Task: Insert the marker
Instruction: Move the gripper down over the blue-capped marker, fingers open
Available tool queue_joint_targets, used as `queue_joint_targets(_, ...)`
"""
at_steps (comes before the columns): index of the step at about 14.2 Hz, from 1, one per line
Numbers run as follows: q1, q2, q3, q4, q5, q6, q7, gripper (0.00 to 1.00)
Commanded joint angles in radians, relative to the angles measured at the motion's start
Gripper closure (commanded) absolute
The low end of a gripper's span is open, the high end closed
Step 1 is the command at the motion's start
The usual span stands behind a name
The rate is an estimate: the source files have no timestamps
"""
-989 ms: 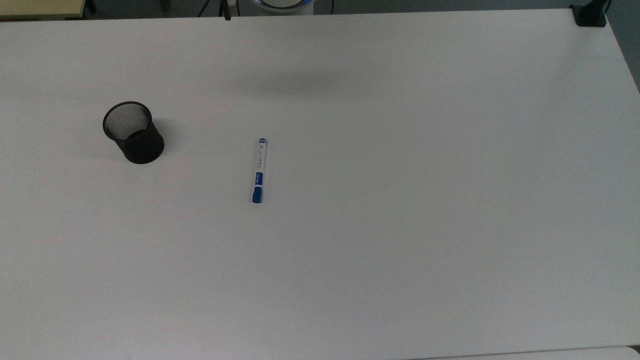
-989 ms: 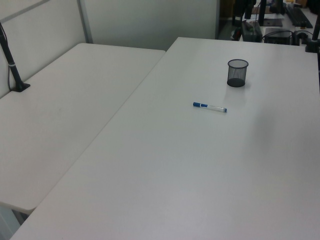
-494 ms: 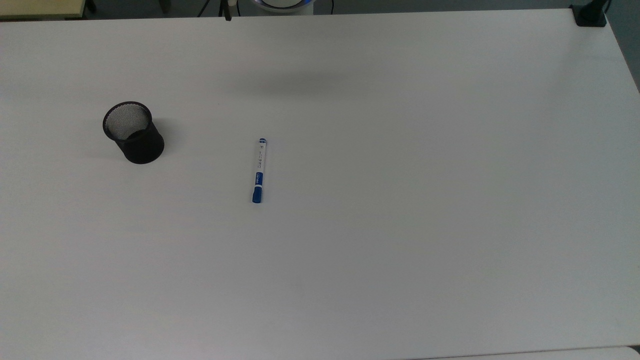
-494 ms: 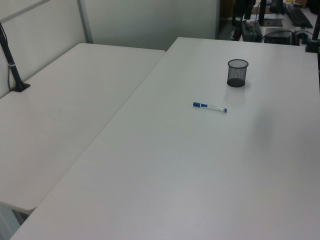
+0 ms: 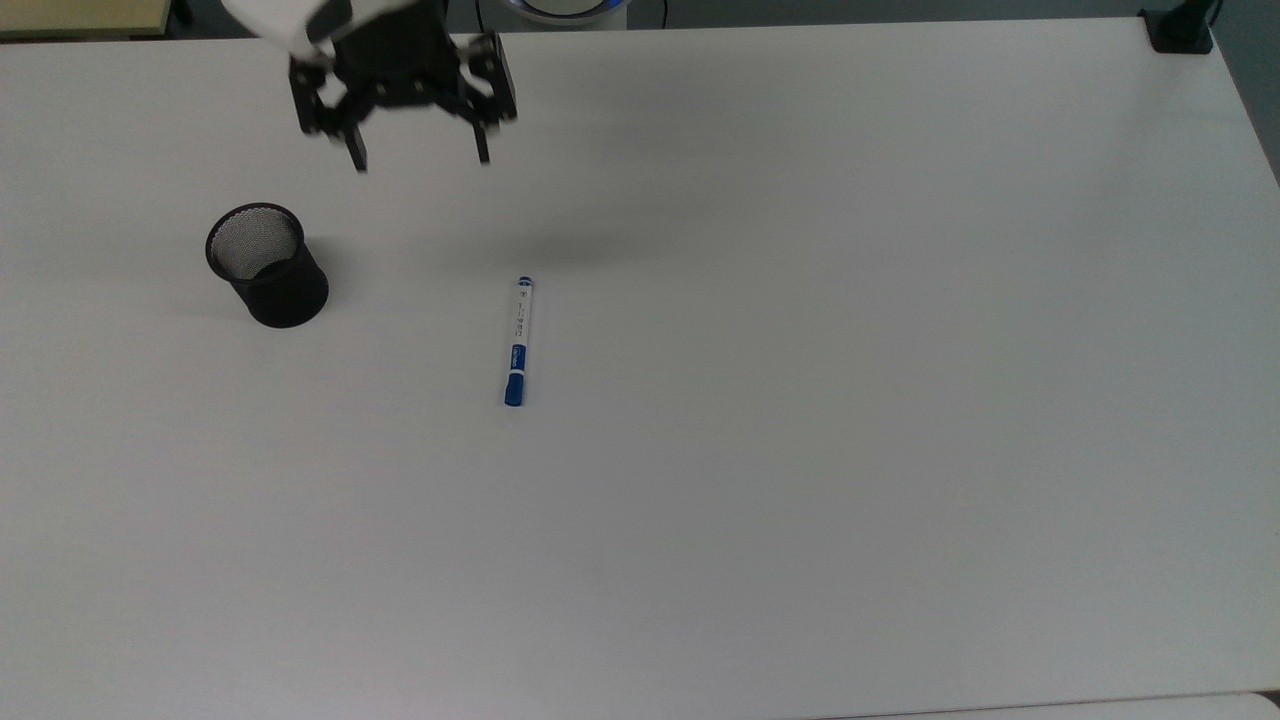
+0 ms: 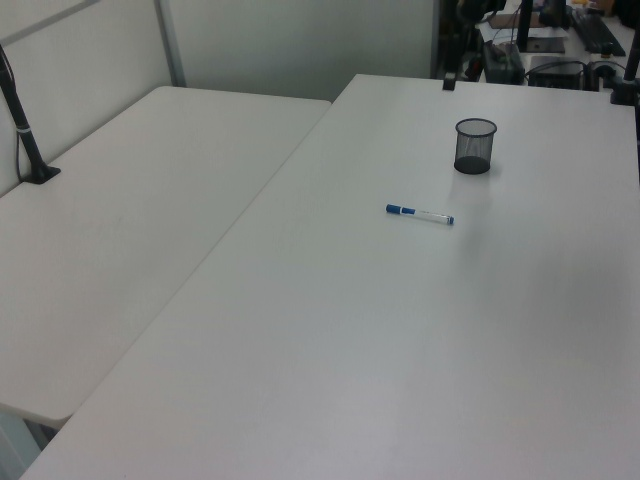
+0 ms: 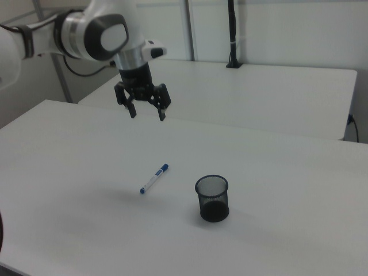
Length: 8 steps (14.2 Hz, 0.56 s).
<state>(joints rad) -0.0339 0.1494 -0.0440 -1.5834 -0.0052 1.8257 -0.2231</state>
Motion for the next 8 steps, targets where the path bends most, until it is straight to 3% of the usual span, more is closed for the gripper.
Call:
queue_joint_targets(1, 0.026, 0.093, 0.012, -0.027, -0.007, 0.169, 0.123, 0.00)
queue_joint_targets(5, 0.074, 0.214, 0.010, -0.035, -0.021, 0.338, 0.208, 0.00)
queue_joint_targets(8, 0.088, 0.251, 0.010, -0.113, -0.024, 0.453, 0.223, 0.02)
